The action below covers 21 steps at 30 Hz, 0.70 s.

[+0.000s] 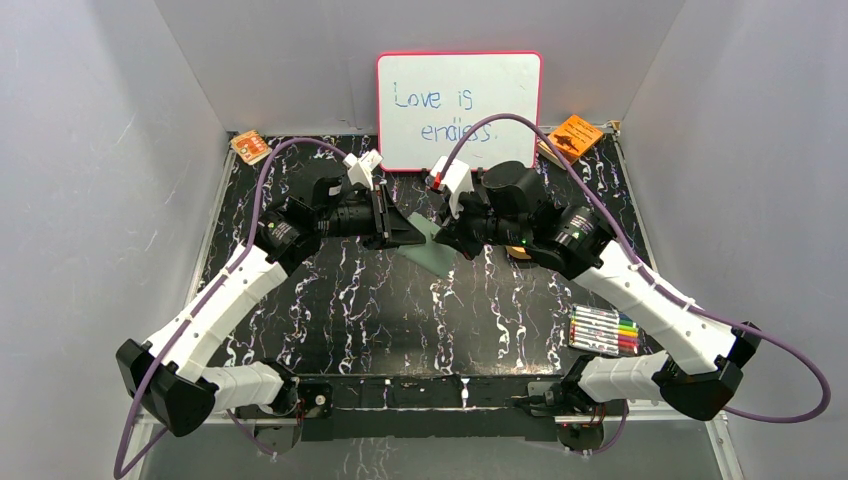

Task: Put the credit cards into the card holder
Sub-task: Close the card holder.

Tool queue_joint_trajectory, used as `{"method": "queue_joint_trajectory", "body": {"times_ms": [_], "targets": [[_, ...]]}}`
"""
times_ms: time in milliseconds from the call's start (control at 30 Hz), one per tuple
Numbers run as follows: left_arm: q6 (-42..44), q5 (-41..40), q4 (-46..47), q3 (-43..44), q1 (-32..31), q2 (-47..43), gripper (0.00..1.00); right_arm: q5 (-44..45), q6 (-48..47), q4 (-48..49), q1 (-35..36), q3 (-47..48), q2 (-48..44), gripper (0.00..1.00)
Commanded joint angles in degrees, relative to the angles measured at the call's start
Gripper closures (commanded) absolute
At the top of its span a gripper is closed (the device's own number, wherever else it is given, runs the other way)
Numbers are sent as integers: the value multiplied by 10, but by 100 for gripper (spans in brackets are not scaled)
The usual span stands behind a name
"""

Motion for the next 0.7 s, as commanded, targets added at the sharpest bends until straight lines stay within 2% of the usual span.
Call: {"method": "queue_joint_trajectory", "body": {"times_ms": [0, 667], "targets": [[-13, 34, 41, 32, -1, -9, 100, -30, 12, 19, 5, -9, 3, 100], [-52, 86, 136, 33, -1, -21, 100, -39, 21, 2, 24, -19, 44, 100]]}}
